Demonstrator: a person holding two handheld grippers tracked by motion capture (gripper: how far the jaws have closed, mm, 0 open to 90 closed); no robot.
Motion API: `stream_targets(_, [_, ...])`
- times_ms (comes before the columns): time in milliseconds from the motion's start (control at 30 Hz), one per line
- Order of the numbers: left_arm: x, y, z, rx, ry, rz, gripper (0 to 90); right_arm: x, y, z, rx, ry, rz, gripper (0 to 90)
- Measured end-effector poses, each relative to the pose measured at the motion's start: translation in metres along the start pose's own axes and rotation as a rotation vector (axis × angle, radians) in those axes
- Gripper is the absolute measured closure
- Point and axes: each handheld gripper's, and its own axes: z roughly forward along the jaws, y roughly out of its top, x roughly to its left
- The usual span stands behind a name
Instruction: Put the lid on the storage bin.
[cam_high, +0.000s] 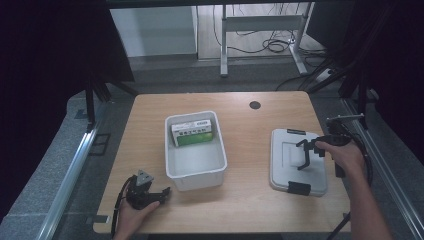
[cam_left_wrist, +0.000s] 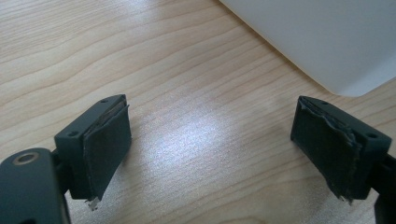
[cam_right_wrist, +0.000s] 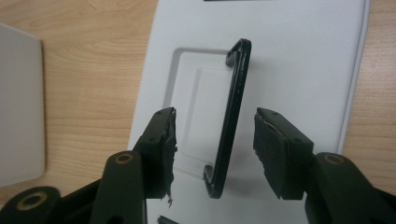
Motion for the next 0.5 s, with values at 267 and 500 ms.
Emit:
stream_targets(267, [0.0, 0.0, 0.0, 0.0, 0.0, 0.0, 12.1, -0.001, 0.007, 0.012, 0.059, -0.008, 0.004, 59.1])
stream_targets(500, [0.0, 0.0, 0.0, 0.0, 0.0, 0.0, 12.1, -0.001, 0.009, 0.019, 0.106, -0.021, 0.019, 66.0])
